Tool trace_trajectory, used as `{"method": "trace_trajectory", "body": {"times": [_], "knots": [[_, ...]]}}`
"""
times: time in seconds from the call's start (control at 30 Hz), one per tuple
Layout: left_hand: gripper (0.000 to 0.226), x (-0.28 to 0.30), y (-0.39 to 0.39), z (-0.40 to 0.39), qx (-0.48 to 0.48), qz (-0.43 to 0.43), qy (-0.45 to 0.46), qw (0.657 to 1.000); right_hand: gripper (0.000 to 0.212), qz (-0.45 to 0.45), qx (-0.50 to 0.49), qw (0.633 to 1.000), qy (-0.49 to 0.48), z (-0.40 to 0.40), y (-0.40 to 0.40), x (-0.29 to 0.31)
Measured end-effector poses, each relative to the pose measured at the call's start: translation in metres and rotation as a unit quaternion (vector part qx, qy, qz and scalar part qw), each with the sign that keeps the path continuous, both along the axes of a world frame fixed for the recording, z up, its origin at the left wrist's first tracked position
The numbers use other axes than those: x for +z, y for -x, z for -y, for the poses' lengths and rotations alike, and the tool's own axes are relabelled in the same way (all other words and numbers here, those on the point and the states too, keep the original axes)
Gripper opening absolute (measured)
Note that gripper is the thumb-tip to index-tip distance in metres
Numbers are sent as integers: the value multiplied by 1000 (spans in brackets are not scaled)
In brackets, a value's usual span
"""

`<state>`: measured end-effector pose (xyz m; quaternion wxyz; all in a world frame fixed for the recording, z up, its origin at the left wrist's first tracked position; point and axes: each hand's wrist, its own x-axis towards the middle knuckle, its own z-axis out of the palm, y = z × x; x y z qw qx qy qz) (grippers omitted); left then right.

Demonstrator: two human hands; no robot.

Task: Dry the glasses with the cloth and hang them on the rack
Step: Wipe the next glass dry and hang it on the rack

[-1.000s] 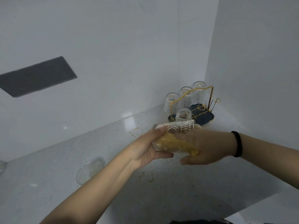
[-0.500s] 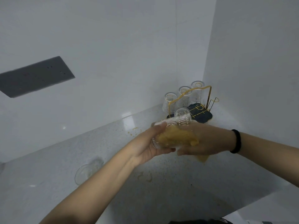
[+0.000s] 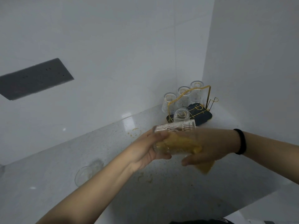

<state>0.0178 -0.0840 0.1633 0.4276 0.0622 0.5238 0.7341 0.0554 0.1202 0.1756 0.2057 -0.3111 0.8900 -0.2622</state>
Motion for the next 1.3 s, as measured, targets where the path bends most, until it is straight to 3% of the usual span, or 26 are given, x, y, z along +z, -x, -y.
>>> {"method": "trace_trajectory", "body": {"times": [0.07,0.13,0.2,0.23,0.3,0.33,0.37,0.4,0.43,0.5,0.53,0.6,0.7,0.8,0.87,0.93,0.97,1.03,1.1,1.13,1.23,1.3], "knots": [[44,2,0,1,-36,67,46,996,75,-96,27,990,-103,5,-3,-9],[50,0,-2,1,-41,73,80,993,72,-76,2,996,-35,4,-3,-4],[65,-8,-5,0,-20,-5,73,997,59,32,-53,991,118,-3,2,5],[76,-12,-6,2,-8,-74,67,995,54,119,-99,965,210,-8,4,7],[83,-19,-6,2,25,-197,69,978,68,291,-169,880,335,-12,3,11],[78,-20,-6,2,43,-214,60,974,78,344,-179,847,364,-12,2,11],[74,-20,-6,2,50,-202,39,977,82,368,-169,836,370,-10,1,12],[71,-18,-7,2,46,-170,13,984,78,366,-146,849,351,-7,0,15],[71,-17,-7,1,31,-129,-15,991,71,325,-114,888,306,-4,-3,17],[70,-12,-7,1,3,-33,-39,999,59,127,-23,987,90,-1,-10,14],[63,-9,-7,1,-7,22,-28,999,56,14,18,999,-29,-1,-11,8],[50,-8,-3,0,-44,98,18,994,49,-143,61,971,-181,3,-13,-1],[73,-10,1,0,-85,87,39,992,41,-129,51,985,-105,3,-7,8],[94,-17,4,-1,-38,-24,-12,999,54,60,-45,994,77,-4,3,14],[76,-17,2,-4,0,-104,-3,995,57,225,-114,944,213,-8,5,14],[55,-14,0,-6,35,-94,-5,995,50,289,-118,913,262,-11,5,12],[53,-12,-1,-7,41,-67,-12,997,43,267,-96,930,235,-11,3,10],[55,-8,-1,-7,14,-3,-4,1000,41,115,-15,992,51,-8,-3,6],[35,-1,-3,-6,-37,59,17,997,56,-40,33,989,-139,-6,-3,-12],[31,-1,-1,-4,-54,82,30,995,56,-99,23,980,-174,-4,-3,-21],[48,-4,5,-1,-66,86,54,993,52,-186,-4,974,-126,-2,-2,-19],[60,-8,8,1,-47,34,23,998,61,-130,-3,991,-41,-3,1,-6]]}}
